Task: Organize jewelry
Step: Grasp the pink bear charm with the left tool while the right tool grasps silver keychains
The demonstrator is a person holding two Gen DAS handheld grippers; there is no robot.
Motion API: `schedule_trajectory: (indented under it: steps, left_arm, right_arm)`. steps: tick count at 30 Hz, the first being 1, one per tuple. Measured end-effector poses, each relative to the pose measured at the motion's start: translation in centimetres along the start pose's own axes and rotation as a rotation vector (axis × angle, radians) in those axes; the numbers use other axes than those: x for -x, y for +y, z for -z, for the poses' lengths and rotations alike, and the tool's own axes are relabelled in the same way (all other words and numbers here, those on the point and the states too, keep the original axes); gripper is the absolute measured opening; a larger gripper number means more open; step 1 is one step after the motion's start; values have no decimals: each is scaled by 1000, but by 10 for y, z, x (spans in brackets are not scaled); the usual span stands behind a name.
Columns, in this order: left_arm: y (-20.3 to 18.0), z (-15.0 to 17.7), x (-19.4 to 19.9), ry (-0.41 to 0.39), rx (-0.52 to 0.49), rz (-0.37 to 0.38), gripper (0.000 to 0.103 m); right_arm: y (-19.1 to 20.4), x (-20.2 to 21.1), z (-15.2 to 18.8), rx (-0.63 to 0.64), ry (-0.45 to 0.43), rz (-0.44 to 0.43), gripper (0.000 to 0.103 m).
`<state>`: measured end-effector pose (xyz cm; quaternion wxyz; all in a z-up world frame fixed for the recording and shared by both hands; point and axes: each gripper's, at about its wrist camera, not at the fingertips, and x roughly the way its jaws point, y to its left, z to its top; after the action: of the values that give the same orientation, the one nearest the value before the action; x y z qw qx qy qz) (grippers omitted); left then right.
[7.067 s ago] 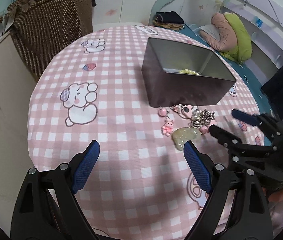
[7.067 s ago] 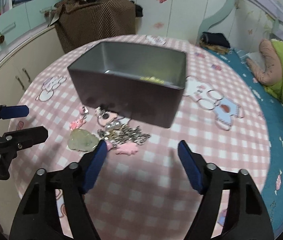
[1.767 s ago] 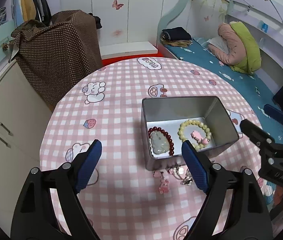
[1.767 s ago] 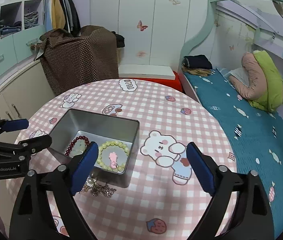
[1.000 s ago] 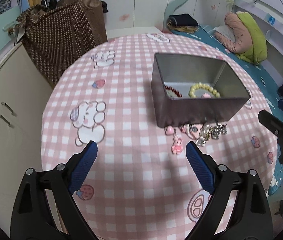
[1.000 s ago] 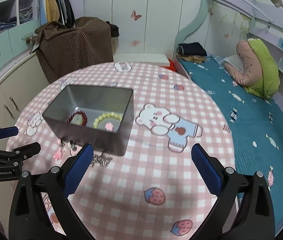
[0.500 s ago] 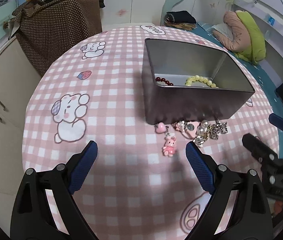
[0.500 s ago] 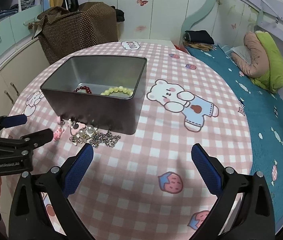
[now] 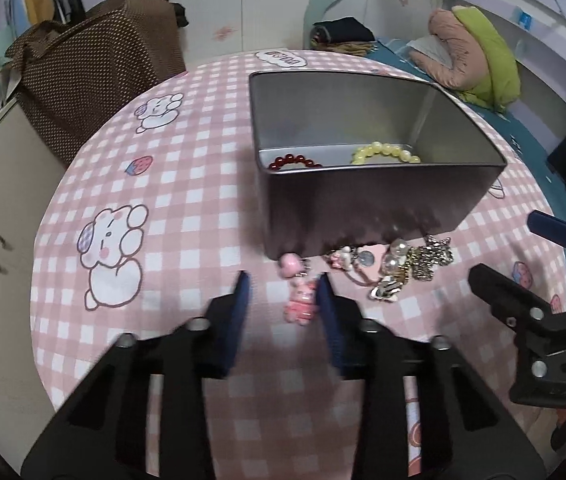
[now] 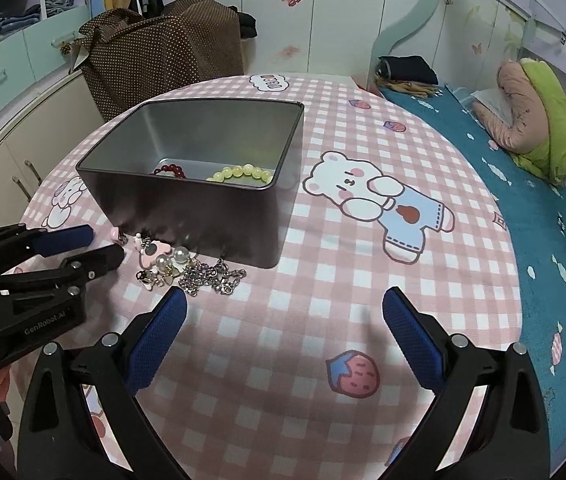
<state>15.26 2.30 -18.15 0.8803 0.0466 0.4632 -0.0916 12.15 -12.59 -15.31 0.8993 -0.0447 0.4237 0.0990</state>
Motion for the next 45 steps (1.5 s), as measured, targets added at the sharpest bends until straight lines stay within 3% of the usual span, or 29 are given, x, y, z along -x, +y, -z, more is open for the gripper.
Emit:
schedule_trajectory:
  steps: [2, 5, 12, 18, 20, 28, 30, 38, 40, 42, 45]
  left_arm:
    - [-2, 1, 1, -1, -10, 14, 16]
    - [-1, 2, 2, 2, 2, 33, 13]
    - [13, 4, 7, 5, 58, 64, 13]
    - [24, 4, 8, 21, 100, 93, 13]
    - [26, 5, 7, 29, 116, 100, 13]
    - [31, 4, 14, 6, 123, 128, 13]
    - [32, 4, 16, -1, 125, 132, 13]
    - [31, 5, 23, -13, 125, 138, 13]
    - [31, 4, 23, -13, 125, 136, 13]
    - [31, 4, 24, -13, 126, 135, 13]
    - [31, 6, 26, -14, 123, 133, 13]
  right_arm:
    - [2, -1, 0, 15, -6, -15, 95]
    - [7, -3, 0, 39, -18, -29, 93]
    - [20, -16, 0, 79, -3, -81, 57]
    - [27, -24, -3, 101, 1, -117, 42]
    - [27, -24, -5, 108, 0, -147, 29]
    - [29, -17, -1, 128, -4, -132, 22]
    - [27, -13, -2, 115, -10, -143, 0]
    - [23, -4, 2, 118, -5, -120, 3]
    - [22, -2, 0, 98, -9, -117, 19]
    - [23, 2, -2, 81, -29, -119, 74]
    - [28, -3, -4, 103, -29, -111, 77]
